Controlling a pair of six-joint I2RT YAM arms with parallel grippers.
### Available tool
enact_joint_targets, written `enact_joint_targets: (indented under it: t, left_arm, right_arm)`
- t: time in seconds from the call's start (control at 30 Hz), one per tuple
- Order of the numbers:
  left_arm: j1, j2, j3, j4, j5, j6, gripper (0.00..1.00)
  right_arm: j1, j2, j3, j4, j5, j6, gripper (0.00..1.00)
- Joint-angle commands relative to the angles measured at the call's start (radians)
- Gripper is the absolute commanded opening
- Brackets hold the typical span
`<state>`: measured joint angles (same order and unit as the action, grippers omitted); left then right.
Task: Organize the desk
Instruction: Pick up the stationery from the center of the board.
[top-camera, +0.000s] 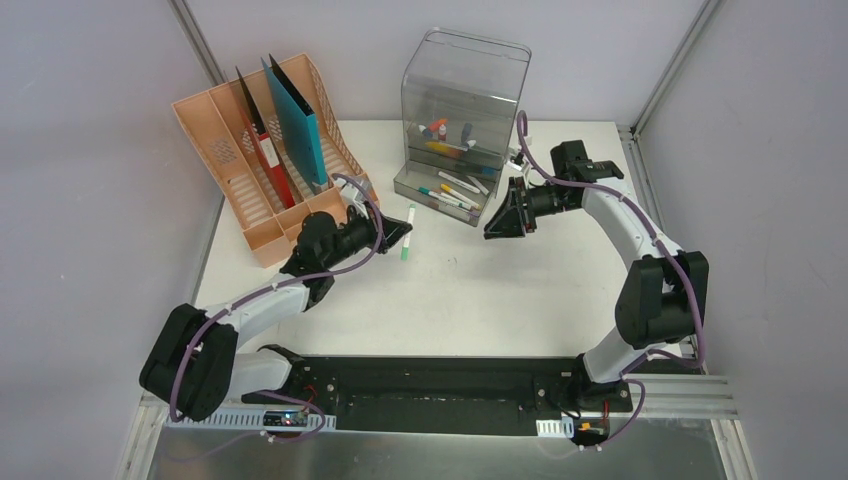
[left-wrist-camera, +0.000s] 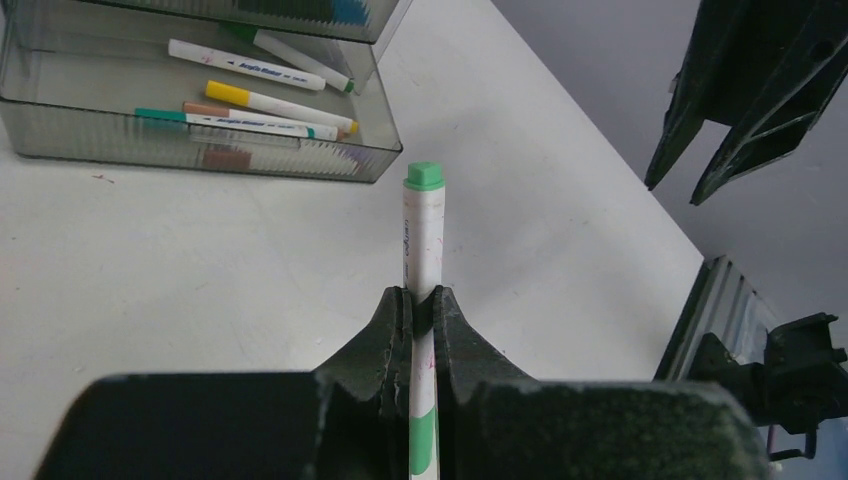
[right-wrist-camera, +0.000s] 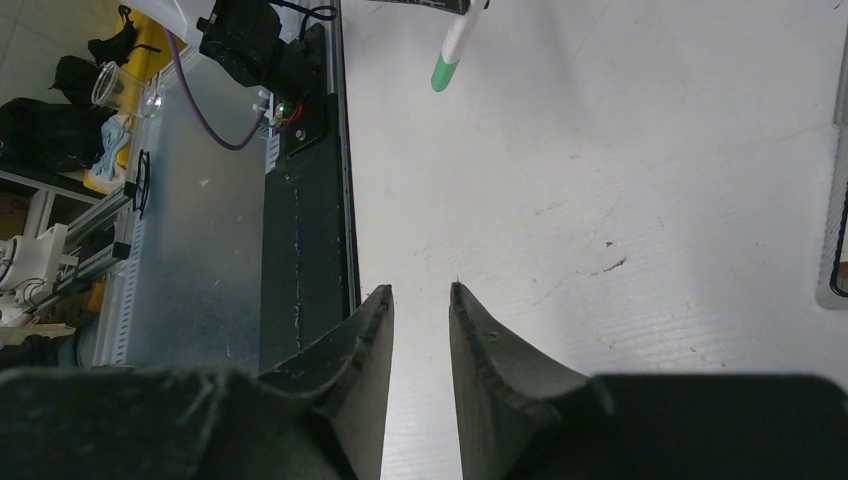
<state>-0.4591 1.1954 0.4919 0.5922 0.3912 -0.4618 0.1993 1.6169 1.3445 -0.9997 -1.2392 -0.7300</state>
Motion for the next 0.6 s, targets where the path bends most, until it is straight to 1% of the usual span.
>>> enact_joint_targets:
  t: [0.0,0.07,0.33,0.5,0.57]
  left_arm:
    - [-0.012,0.033,-0.015,0.205,0.050,-0.120,0.00]
    - [-0.020,0.053,-0.019,0.238,0.051,-0.142,0.00]
    - [-0.076,0.112,-0.006,0.297,0.012,-0.185,0.00]
    - [-0.127,0.119,0.006,0.297,-0.039,-0.176,0.00]
    - [-0.140,0.128,0.012,0.301,-0.055,-0.180,0.00]
  right_arm:
    - [0.009,-0.008,0.020,0.078,-0.042,0.093,0.29]
    - [0.012,-0.011,0.006,0.151,-0.020,0.173,0.29]
    - [0.033,-0.008,-0.007,0.186,-0.013,0.210,0.30]
    - [0.053,-0.013,-0.023,0.245,0.003,0.281,0.30]
    - [0.059,-0.019,-0.030,0.268,0.008,0.301,0.32]
